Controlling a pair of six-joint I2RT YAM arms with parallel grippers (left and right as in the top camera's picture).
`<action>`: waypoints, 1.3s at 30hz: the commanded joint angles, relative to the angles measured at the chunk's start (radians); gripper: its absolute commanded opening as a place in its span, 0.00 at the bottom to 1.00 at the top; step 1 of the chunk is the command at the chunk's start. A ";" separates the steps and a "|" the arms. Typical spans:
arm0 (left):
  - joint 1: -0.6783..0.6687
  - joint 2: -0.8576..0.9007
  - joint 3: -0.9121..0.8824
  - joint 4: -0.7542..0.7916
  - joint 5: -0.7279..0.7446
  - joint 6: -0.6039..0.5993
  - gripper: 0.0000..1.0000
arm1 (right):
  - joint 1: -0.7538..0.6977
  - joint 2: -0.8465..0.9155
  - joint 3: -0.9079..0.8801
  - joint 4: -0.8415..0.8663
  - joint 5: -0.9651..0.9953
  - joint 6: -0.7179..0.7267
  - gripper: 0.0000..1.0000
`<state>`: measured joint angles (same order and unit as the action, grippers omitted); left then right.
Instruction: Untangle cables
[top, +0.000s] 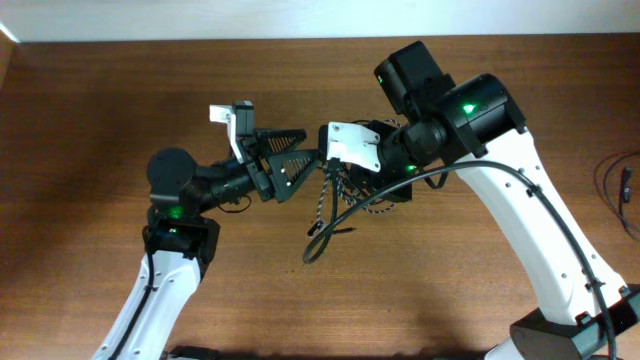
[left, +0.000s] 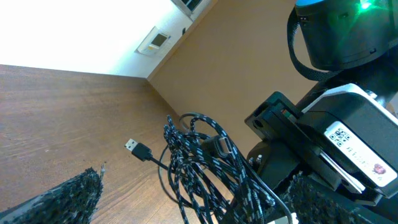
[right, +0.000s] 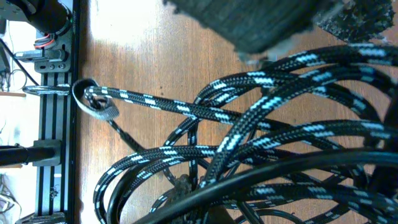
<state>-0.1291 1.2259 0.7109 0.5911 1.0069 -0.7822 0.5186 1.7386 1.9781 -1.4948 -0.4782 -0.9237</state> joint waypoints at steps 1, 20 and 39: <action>-0.013 -0.004 0.013 -0.002 -0.025 0.012 0.99 | 0.005 0.003 0.001 0.002 -0.015 -0.003 0.04; 0.119 -0.001 0.013 -0.810 -0.528 0.014 0.65 | 0.003 0.003 0.001 0.220 0.176 0.359 0.04; -0.204 0.137 0.013 -0.360 -0.586 0.045 0.00 | 0.003 0.003 0.002 0.208 0.051 0.364 0.29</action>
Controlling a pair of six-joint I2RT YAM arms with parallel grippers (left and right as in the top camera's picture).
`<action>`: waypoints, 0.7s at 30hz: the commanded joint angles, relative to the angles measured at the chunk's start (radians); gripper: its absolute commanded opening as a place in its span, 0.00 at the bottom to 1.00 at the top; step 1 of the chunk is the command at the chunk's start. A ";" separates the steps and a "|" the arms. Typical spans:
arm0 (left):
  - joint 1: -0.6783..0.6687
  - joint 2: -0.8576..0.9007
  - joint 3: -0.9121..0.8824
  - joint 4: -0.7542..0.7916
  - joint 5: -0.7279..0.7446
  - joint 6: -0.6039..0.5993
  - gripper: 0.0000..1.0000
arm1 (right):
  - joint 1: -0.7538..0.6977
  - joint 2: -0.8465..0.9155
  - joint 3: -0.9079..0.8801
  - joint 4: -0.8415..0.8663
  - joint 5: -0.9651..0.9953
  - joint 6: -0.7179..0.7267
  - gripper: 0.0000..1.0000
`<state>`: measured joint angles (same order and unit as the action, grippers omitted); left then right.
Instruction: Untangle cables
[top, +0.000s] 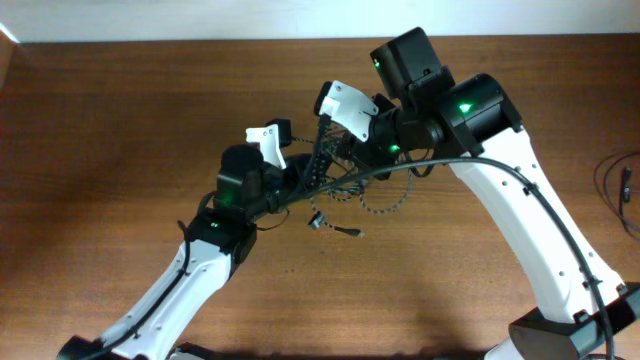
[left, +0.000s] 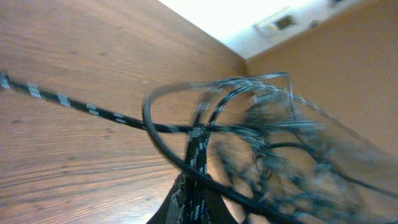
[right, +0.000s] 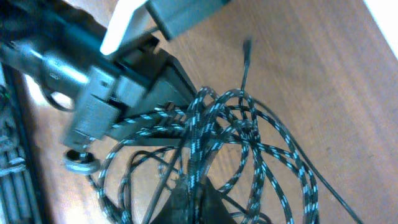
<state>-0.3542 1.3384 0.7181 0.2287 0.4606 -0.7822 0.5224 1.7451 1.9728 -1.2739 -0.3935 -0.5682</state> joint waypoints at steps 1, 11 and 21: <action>0.044 0.025 0.006 0.002 -0.048 0.058 0.00 | 0.000 -0.004 0.007 -0.015 -0.033 0.028 0.43; 0.254 0.025 0.006 -0.050 -0.004 -0.099 0.00 | -0.080 0.201 0.006 0.074 -0.106 0.744 0.24; 0.317 0.025 0.006 -0.050 -0.004 -0.240 0.01 | -0.075 0.373 -0.053 0.170 -0.081 1.082 0.20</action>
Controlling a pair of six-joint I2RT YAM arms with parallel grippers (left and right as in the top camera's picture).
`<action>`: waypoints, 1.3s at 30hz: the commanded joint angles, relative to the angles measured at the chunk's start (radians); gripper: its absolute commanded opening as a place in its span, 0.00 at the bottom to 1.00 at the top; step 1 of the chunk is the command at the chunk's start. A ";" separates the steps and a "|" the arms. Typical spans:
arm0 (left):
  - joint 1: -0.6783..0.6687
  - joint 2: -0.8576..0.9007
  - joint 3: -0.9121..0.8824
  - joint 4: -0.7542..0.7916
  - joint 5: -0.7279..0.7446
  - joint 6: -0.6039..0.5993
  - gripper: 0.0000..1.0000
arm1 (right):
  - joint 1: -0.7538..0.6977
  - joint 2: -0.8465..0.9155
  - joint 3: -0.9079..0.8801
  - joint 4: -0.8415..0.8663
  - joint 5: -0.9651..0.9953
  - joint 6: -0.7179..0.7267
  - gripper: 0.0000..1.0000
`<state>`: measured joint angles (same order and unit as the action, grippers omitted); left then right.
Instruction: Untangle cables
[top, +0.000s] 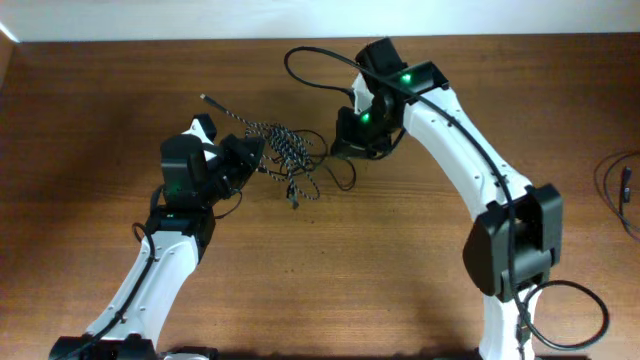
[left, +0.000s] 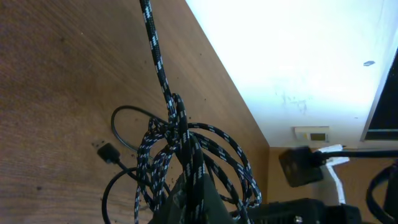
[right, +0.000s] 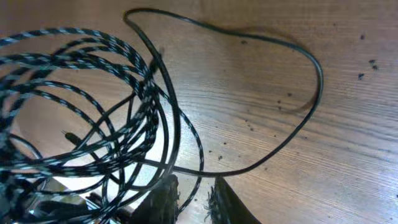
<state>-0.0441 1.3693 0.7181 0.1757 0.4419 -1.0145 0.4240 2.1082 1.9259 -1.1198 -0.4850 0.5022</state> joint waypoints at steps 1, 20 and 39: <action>0.007 -0.006 0.006 0.003 0.014 -0.010 0.01 | 0.050 0.018 -0.006 0.030 0.011 0.012 0.30; 0.005 -0.006 0.006 -0.192 -0.003 0.206 0.00 | -0.315 -0.228 0.054 -0.015 0.127 -0.088 0.04; 0.005 -0.006 0.006 -0.246 -0.005 -0.275 0.04 | 0.104 -0.202 -0.008 -0.220 0.024 -0.609 0.65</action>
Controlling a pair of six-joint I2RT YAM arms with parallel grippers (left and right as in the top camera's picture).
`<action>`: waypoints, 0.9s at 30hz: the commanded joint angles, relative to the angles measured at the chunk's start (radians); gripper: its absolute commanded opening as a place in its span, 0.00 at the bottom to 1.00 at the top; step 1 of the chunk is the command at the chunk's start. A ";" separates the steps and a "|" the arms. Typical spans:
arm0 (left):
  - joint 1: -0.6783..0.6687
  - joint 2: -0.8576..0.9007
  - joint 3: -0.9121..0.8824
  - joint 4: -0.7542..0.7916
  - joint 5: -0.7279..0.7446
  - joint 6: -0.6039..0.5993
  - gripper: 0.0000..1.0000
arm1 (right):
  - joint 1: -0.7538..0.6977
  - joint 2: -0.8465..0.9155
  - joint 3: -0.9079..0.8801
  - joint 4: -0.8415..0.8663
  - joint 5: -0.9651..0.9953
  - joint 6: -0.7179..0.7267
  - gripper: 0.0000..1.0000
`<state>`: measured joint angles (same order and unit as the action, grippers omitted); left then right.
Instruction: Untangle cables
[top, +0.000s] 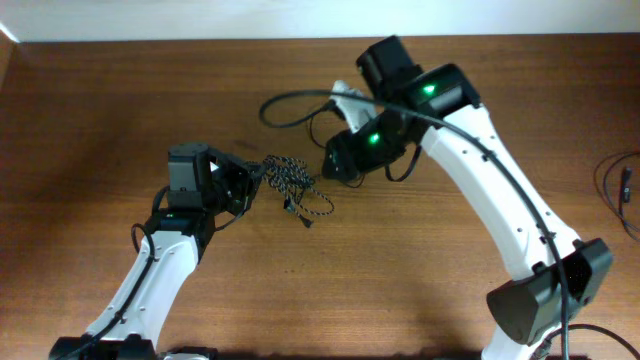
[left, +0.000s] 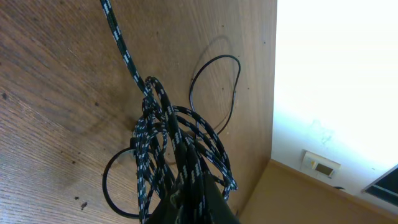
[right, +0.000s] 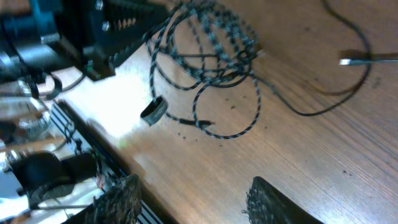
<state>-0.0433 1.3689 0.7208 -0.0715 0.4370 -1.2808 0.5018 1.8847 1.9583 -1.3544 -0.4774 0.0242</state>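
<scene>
A tangle of black-and-white braided cable (top: 292, 182) lies mid-table, its bundle (left: 166, 134) pinched in my left gripper (left: 194, 202), which is shut on it. In the overhead view the left gripper (top: 248, 186) sits at the tangle's left edge. A thin black cable (right: 320, 102) runs from the tangle off to the right, with its plug end (right: 353, 60) free. My right gripper (right: 196, 202) is open and empty, hovering over the table short of the tangle (right: 205, 43). From above, the right gripper (top: 335, 165) is just right of the tangle.
A small black strap loop (right: 153, 111) hangs on the braided cable. A black cable loop (top: 290, 100) arcs near the right arm's wrist. More cables (top: 622, 195) lie at the table's right edge. A metal rail (right: 81, 146) is seen past the table edge.
My right gripper was shut on the thin black cable; now it is open and empty, standing closer to the tangle. The left gripper still holds the braided bundle in about the same place.
First my left gripper was open beside the tangle, with the right gripper in it. Then both were shut on the cables mid-table. Then the left held the braided bundle at left and the right held the thin black cable. Now the right has let go.
</scene>
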 joint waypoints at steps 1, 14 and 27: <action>0.004 -0.006 0.003 0.001 0.000 -0.010 0.04 | 0.035 0.030 -0.100 0.074 0.025 -0.221 0.78; 0.004 -0.006 0.003 0.002 0.057 -0.010 0.07 | 0.064 0.074 -0.446 0.769 -0.072 -0.375 0.04; 0.000 -0.094 0.003 -0.132 0.262 0.816 1.00 | -0.294 -0.203 -0.369 0.653 -0.372 0.386 0.04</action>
<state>-0.0418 1.2915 0.7250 -0.1799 0.6502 -0.5415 0.2070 1.6909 1.5585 -0.7071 -0.8234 0.2649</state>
